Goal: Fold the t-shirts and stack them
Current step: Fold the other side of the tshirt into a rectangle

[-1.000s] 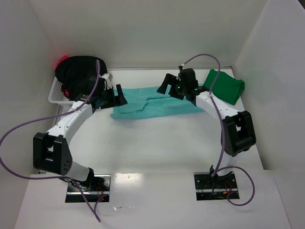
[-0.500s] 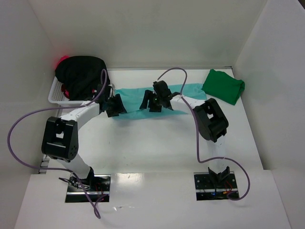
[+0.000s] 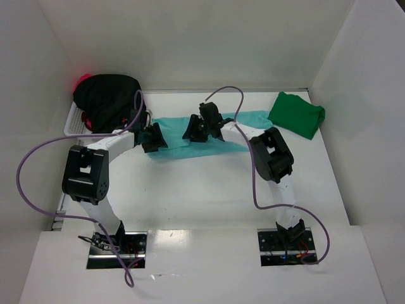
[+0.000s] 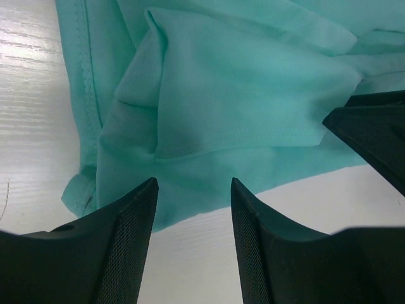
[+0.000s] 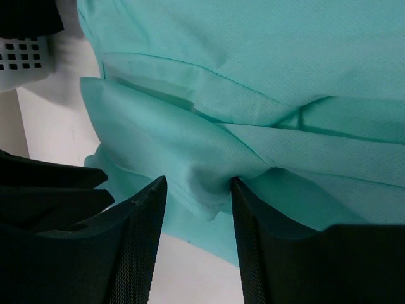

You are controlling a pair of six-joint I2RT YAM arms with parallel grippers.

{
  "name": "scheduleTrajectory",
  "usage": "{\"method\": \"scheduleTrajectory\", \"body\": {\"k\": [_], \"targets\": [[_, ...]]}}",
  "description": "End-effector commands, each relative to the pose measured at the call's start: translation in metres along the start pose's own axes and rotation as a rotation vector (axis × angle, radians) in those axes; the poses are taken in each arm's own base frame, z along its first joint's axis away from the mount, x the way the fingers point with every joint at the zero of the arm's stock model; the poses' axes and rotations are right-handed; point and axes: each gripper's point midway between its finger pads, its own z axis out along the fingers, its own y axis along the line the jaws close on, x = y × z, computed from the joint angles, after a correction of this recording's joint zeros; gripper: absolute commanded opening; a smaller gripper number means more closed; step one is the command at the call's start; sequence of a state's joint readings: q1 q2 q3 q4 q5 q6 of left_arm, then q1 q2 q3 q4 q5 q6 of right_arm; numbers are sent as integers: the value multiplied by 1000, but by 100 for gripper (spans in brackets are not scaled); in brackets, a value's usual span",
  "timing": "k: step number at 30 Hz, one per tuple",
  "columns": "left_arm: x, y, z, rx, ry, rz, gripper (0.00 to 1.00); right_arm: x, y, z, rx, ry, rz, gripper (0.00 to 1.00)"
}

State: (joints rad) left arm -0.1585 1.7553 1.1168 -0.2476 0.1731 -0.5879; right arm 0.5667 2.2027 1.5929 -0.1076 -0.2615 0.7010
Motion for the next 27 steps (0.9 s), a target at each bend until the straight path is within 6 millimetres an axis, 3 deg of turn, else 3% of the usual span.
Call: {"method": "scheduleTrajectory", "body": {"k": [1, 10, 13, 17, 22, 25, 27], "targets": [[-17, -8, 4, 37, -36, -5, 60, -6, 3, 2, -2, -6, 12, 51], [-22, -5, 11, 31, -48, -8, 60, 8, -2, -4, 15, 9, 29, 51], [-24, -5, 12, 28, -59, -7, 56, 6, 1, -7, 9, 2, 28, 56], [-25, -2, 15, 15, -66, -7, 48, 8, -1, -10, 13, -7, 35, 55], [-25, -2, 15, 15, -66, -7, 30, 7, -2, -5, 6, -16, 34, 43], [-26, 0, 15, 8, -70, -8, 14, 5, -1, -1, 5, -17, 42, 25], [-26, 0, 15, 7, -70, -8, 7, 1, 2, -1, -2, -24, 40, 21]]}}
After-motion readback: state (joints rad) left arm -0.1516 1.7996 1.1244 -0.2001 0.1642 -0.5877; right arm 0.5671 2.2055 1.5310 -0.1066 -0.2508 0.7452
